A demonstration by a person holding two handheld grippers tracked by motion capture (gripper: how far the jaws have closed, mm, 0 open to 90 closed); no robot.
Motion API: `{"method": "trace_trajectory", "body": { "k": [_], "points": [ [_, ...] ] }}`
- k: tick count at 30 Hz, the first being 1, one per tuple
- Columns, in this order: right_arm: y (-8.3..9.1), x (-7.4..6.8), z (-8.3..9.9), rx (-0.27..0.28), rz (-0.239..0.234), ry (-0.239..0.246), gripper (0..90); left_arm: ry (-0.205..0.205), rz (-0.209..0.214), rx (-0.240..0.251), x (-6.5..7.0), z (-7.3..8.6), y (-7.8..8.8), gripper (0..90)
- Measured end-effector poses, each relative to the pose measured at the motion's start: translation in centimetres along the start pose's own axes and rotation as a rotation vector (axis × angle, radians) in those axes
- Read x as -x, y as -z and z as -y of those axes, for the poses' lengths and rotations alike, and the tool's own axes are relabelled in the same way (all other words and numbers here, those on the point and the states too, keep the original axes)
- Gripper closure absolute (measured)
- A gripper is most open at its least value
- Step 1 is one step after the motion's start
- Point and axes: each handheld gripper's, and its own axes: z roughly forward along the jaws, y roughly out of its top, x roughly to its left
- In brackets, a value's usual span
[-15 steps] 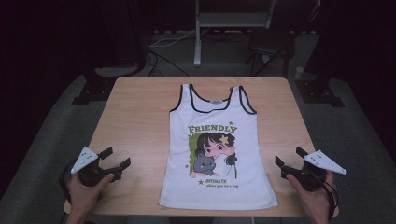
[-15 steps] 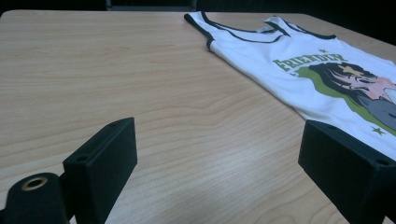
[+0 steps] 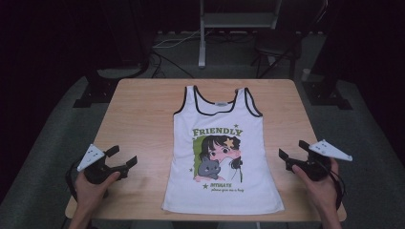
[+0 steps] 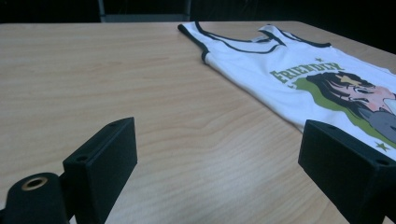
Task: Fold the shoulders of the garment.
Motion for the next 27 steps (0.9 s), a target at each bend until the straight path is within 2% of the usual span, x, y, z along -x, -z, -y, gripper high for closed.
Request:
{"method": "trace_trajectory", "body": {
  "k": [6, 12, 16, 19, 22, 27],
  "points": [
    [-4.1, 1.3, -3.9, -0.028, -0.052, -0.012, 13.3, -0.005, -0.005, 0.016, -0.4, -0.8, -0.2, 11.6],
    [-8.5, 2.9, -6.7, -0.072, -0.084, -0.044, 13.6, 0.003, 0.007, 0.022, -1.0, -1.7, -0.8, 11.6],
    [-11.2, 3.8, -7.8, -0.101, -0.095, -0.066, 14.2, 0.012, 0.022, 0.026, -1.3, -2.1, -1.8, 11.6],
    [-13.2, 4.3, -8.4, -0.125, -0.114, -0.075, 21.4, 0.014, 0.023, 0.021, -1.4, -2.0, -2.3, 11.6],
    [-15.2, 4.9, -9.1, -0.155, -0.121, -0.071, 21.5, 0.019, 0.025, 0.02, -1.5, -1.7, -2.5, 11.6],
    [-18.2, 5.8, -9.7, -0.179, -0.127, -0.112, 22.1, 0.021, 0.026, 0.0, -1.6, -1.2, -2.8, 11.6]
  ]
}}
